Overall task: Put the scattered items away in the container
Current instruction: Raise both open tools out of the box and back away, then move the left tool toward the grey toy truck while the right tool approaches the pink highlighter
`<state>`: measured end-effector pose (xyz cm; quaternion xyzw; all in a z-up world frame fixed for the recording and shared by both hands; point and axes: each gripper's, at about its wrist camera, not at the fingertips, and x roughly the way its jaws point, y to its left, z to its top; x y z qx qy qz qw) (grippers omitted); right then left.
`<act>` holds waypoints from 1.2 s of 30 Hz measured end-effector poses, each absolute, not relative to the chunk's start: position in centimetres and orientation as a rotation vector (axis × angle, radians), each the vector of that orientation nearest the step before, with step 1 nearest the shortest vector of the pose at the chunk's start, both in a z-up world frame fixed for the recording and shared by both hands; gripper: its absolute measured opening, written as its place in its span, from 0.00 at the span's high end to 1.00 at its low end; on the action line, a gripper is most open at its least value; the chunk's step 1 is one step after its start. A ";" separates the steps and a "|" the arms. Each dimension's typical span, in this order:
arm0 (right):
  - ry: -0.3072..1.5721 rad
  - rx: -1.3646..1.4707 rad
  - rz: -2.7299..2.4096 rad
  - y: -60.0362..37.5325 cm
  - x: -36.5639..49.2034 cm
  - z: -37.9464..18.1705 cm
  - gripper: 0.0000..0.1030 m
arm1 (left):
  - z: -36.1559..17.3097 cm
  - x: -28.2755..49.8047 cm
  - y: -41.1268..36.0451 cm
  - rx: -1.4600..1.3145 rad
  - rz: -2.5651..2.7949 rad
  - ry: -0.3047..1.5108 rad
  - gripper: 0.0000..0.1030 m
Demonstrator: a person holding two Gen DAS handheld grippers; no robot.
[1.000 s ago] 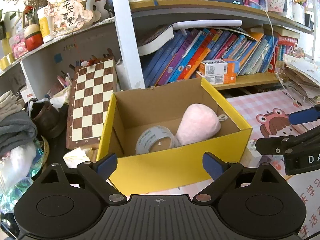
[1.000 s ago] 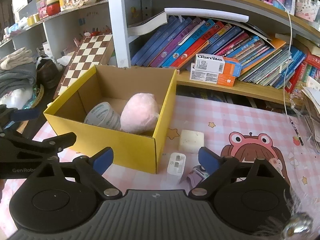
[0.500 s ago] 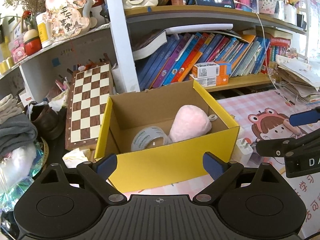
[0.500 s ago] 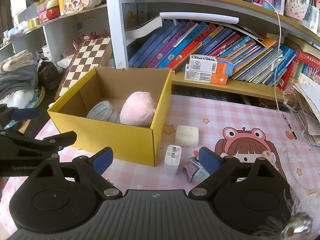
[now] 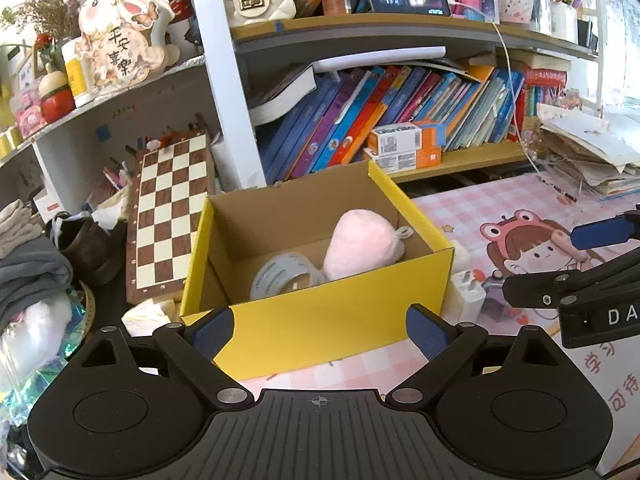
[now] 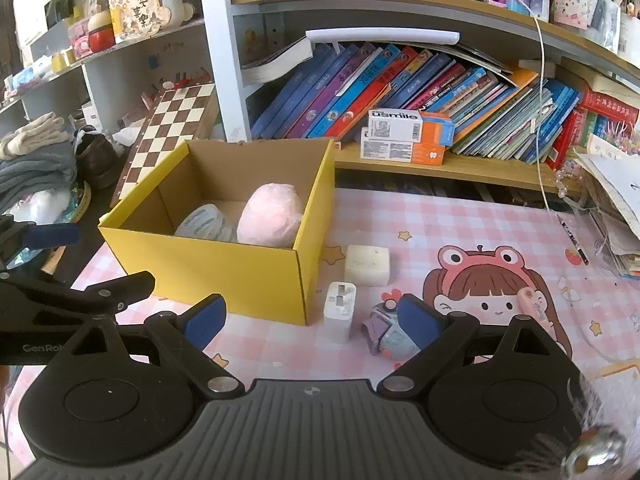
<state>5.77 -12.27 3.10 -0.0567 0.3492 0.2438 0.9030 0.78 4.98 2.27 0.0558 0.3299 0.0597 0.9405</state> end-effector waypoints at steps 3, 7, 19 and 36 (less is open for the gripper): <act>0.716 -0.124 0.508 -12.8 5.8 3.2 0.10 | 2.3 0.8 4.4 0.110 0.126 0.675 0.08; 0.716 -0.124 0.512 -13.5 6.0 3.2 0.09 | 2.5 0.7 3.6 0.112 0.136 0.687 0.08; 0.722 -0.147 0.569 -15.2 6.5 3.3 0.09 | 2.6 1.1 1.0 0.112 0.168 0.713 0.08; 0.729 -0.123 0.560 -17.7 7.1 2.6 0.09 | 2.4 1.0 -0.3 0.085 0.204 0.733 0.08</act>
